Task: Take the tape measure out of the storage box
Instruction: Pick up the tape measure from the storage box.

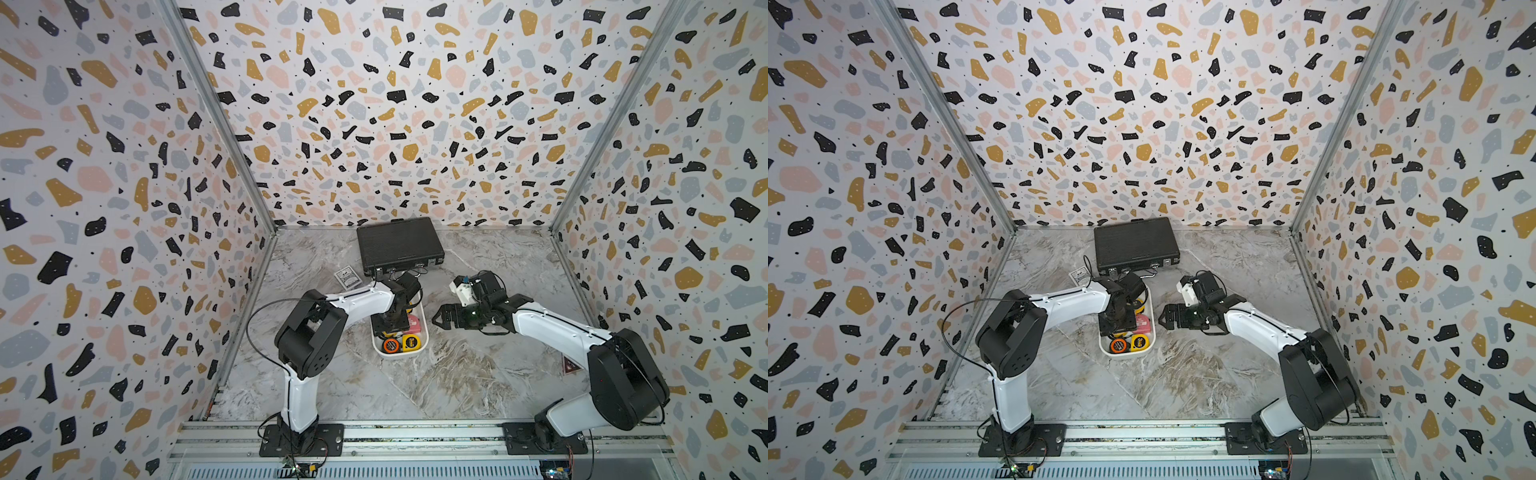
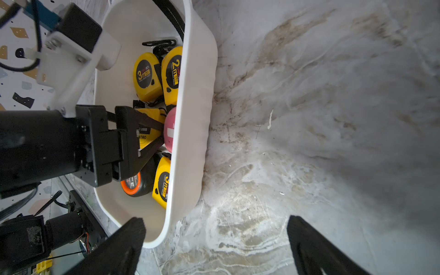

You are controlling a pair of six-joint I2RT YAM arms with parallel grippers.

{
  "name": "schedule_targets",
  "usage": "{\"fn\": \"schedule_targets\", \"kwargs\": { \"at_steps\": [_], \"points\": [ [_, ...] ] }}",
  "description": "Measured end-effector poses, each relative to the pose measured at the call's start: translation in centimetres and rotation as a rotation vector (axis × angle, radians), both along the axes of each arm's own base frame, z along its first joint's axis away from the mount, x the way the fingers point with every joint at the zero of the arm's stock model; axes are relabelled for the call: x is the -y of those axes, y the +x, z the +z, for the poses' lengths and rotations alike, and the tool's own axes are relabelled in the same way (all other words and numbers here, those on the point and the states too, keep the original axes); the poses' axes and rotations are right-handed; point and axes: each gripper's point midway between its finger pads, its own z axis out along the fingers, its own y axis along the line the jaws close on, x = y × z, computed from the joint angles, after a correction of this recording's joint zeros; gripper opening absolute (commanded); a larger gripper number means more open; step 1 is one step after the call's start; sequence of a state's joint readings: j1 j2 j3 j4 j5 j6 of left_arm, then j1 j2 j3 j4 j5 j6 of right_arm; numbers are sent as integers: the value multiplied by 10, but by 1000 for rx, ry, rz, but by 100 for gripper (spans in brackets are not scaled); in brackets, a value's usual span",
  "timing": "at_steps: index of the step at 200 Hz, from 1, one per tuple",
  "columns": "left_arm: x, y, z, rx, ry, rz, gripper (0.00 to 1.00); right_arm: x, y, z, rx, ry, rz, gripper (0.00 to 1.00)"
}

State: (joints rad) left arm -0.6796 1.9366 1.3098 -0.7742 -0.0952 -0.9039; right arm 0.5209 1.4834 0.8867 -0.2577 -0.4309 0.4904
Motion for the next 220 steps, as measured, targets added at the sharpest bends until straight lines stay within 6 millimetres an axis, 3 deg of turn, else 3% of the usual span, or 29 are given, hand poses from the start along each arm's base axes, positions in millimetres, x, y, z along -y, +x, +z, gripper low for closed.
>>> {"fn": "schedule_targets", "kwargs": {
  "at_steps": [87, 165, 220],
  "points": [
    [-2, -3, 6, -1, 0, 6, 31, 0, 1, 0, -1, 4, -4, 98],
    [1, -1, 53, 71, -59, 7, 14, -1, 2, 2, 6, 14, -2, 98],
    [10, -8, 87, 110, -94, -2, 8, -2, 2, 9, 22, 30, -3, 98]
  ]
}}
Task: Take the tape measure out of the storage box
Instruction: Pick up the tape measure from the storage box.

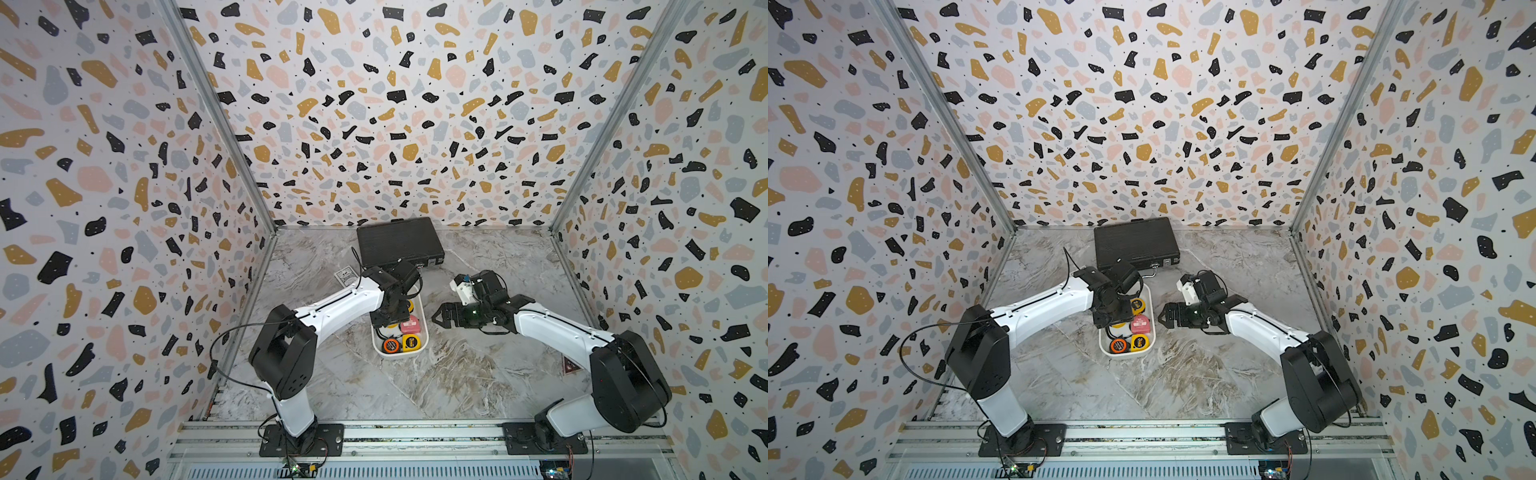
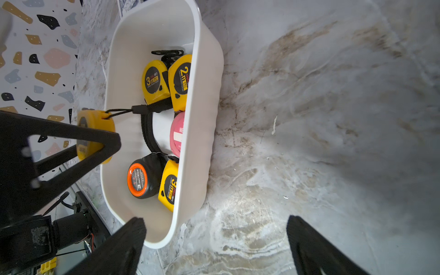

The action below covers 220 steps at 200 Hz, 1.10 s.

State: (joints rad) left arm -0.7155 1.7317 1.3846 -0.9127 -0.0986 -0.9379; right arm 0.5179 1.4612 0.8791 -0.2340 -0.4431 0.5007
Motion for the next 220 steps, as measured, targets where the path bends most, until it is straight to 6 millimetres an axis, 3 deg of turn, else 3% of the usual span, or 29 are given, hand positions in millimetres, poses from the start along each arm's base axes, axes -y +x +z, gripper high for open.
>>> {"fn": "schedule_targets", "kwargs": {
  "at_steps": [50, 87, 136, 161, 220],
  "points": [
    [6, -5, 54, 92, -63, 13, 0, 1, -4, 11, 23, 29, -3, 98],
    [14, -3, 84, 147, -123, 50, 0, 5, -12, 23, 72, 80, -20, 99],
    [44, 1, 125, 219, -241, 72, 0, 9, -23, 59, 196, 196, -48, 99],
    [57, 1, 127, 223, -287, 89, 0, 10, -27, 82, 273, 269, -60, 99],
    [98, 7, 110, 176, -387, 121, 0, 10, -34, 117, 394, 397, -74, 99]
  ]
}}
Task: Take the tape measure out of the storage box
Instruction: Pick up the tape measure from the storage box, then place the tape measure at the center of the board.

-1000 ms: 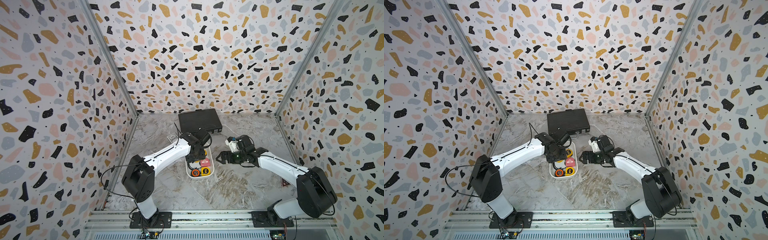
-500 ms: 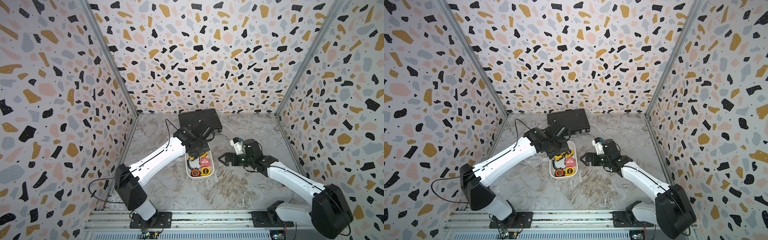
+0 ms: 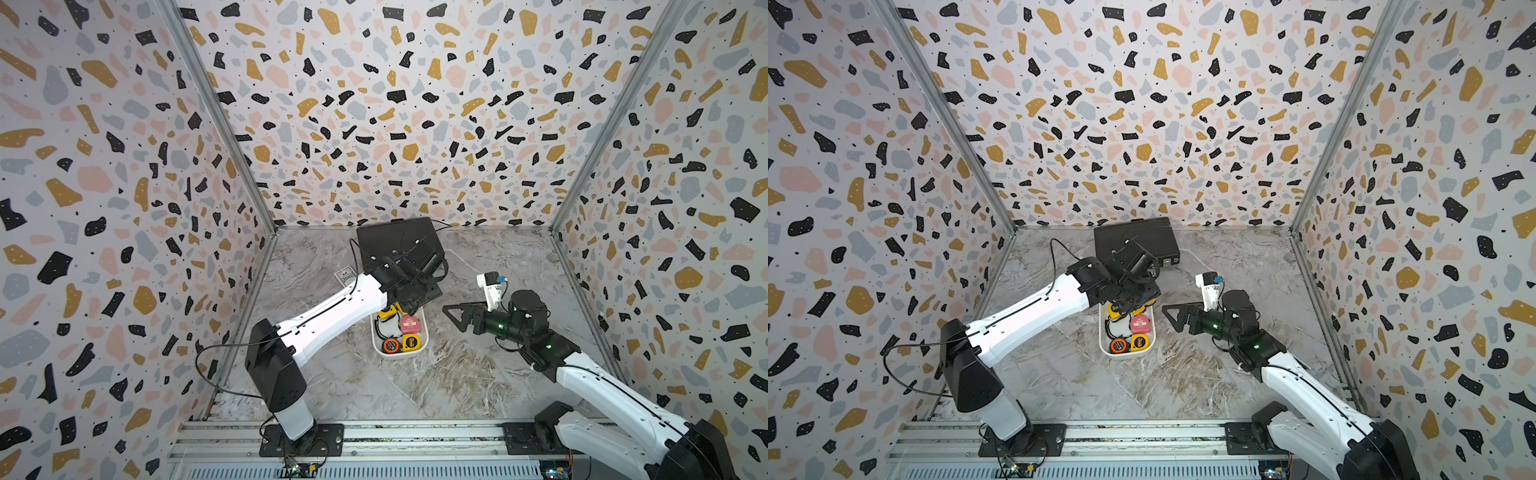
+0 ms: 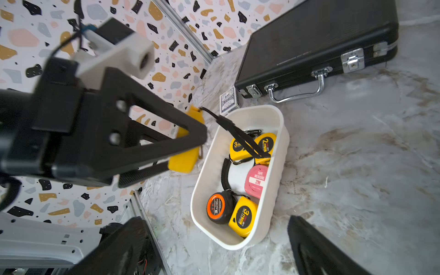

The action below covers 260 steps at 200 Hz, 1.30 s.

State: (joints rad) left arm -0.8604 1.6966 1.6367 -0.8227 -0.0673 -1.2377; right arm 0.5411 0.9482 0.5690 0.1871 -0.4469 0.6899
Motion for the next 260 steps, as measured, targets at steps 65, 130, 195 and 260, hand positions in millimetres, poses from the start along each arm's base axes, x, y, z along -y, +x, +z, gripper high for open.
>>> {"fn": "schedule_targets", "kwargs": {
  "at_steps": [65, 130, 195, 260],
  "points": [
    [28, -2, 11, -9, -131, -2, 0, 0, 10, 9, 54, 35, -36, 95],
    [42, -12, 8, -62, -200, -8, 0, -5, 22, 2, 56, 39, -53, 80],
    [48, -18, 2, -106, -264, 7, 0, -12, 23, 0, 62, 54, -34, 30],
    [49, -14, 4, -80, -265, -14, 92, -7, 28, -4, 35, 56, -60, 6]
  ]
}}
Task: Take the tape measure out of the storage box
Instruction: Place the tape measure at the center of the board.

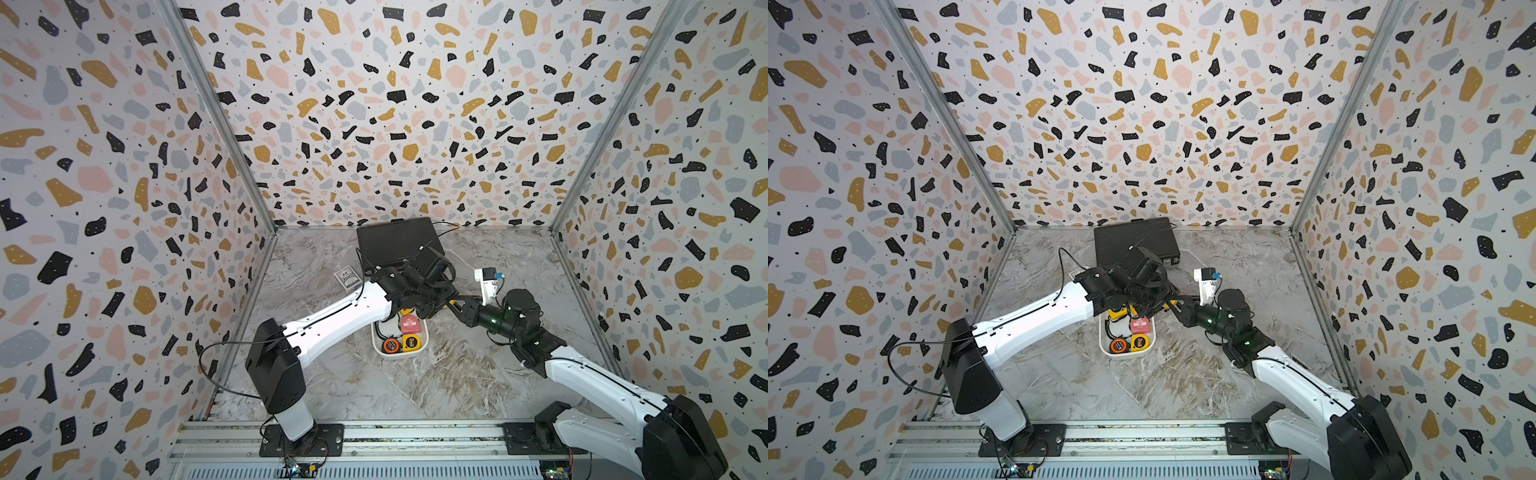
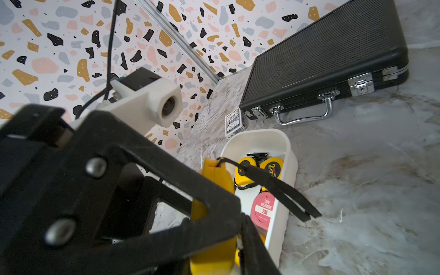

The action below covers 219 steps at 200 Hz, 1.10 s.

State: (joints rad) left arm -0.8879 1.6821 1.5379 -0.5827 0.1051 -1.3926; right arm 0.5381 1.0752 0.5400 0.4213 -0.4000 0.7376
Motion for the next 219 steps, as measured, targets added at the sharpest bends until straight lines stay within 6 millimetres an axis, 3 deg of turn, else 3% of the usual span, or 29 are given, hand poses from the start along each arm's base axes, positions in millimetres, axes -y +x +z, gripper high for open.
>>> {"fn": "schedule_targets", "kwargs": {
  "at_steps": [7, 45, 73, 95, 110, 137, 163, 219],
  "points": [
    [-2, 2, 0, 8, 5, -3, 100, 2, 2, -4, -10, -8, -6, 6],
    [-21, 13, -8, 29, 75, -13, 100, 28, 25, -35, -105, -56, -93, 6],
    [-60, 27, -14, 65, 195, -21, 100, 63, 47, -51, -182, -46, -172, 7],
    [-94, 33, -10, 101, 257, -28, 100, 95, 66, -75, -281, -45, -255, 7],
    [-113, 33, -9, 120, 294, -33, 100, 107, 75, -91, -349, -45, -280, 8],
    [-138, 24, -18, 127, 352, -70, 100, 116, 87, -113, -439, -52, -300, 9],
    [-149, 17, -37, 114, 407, -125, 100, 122, 95, -129, -504, -60, -316, 10],
    [-160, 3, -71, 69, 473, -190, 100, 126, 81, -159, -619, -111, -311, 14]
  ]
}}
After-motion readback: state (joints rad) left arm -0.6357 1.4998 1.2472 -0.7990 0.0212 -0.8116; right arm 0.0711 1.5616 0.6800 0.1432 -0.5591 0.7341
